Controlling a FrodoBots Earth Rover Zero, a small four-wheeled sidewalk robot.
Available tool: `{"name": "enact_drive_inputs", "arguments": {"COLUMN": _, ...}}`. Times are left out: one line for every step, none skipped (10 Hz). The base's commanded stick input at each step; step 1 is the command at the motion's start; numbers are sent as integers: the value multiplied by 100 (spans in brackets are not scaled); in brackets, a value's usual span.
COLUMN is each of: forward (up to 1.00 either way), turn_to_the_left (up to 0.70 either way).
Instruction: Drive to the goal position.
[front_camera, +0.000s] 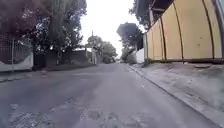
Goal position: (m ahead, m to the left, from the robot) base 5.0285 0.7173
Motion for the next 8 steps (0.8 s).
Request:
{"name": "enact_drive_inputs", "arguments": {"forward": 100, "turn_to_the_left": 0}}
{"name": "enact_drive_inputs", "arguments": {"forward": 100, "turn_to_the_left": 0}}
{"name": "enact_drive_inputs", "arguments": {"forward": 100, "turn_to_the_left": 0}}
{"name": "enact_drive_inputs", "arguments": {"forward": 100, "turn_to_the_left": 0}}
{"name": "enact_drive_inputs", "arguments": {"forward": 100, "turn_to_the_left": 0}}
{"name": "enact_drive_inputs", "arguments": {"forward": 100, "turn_to_the_left": 0}}
{"name": "enact_drive_inputs", "arguments": {"forward": 100, "turn_to_the_left": 0}}
{"name": "enact_drive_inputs", "arguments": {"forward": 100, "turn_to_the_left": 0}}
